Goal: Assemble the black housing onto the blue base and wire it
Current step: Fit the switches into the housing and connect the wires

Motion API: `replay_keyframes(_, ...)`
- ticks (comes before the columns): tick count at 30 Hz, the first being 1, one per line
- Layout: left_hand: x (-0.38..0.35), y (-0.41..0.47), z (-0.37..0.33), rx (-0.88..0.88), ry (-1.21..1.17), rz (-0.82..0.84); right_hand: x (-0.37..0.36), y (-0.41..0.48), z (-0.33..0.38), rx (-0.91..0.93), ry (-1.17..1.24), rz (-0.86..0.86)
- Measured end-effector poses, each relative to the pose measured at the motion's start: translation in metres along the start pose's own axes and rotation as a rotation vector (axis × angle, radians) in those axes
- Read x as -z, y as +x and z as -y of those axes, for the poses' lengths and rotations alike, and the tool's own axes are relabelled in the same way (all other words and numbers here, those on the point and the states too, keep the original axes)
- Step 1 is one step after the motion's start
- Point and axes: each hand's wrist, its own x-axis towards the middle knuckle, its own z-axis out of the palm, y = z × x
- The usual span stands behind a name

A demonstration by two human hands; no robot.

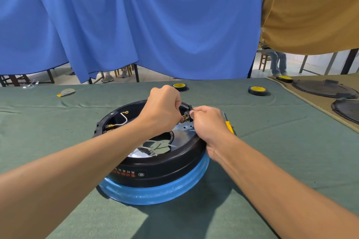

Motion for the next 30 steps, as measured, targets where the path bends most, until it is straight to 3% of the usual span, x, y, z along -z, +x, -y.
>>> replay_keyframes(9, 0.001, -0.002, 0.003, -0.028, 0.012, -0.005, 0.012, -0.001, 0.008, -0.020, 0.049, 0.114)
replay_keyframes(14, 0.005, 0.001, -0.002, -0.014, 0.057, 0.047, 0.007, 0.004, 0.009, -0.021, 0.059, 0.059)
replay_keyframes(25, 0.030, 0.017, -0.003, 0.161, 0.084, 0.418, 0.007, 0.008, 0.005, 0.008, 0.087, 0.070)
replay_keyframes(30, 0.027, 0.024, -0.003, -0.013, 0.305, 0.351, 0.007, 0.009, 0.005, -0.003, 0.097, 0.077)
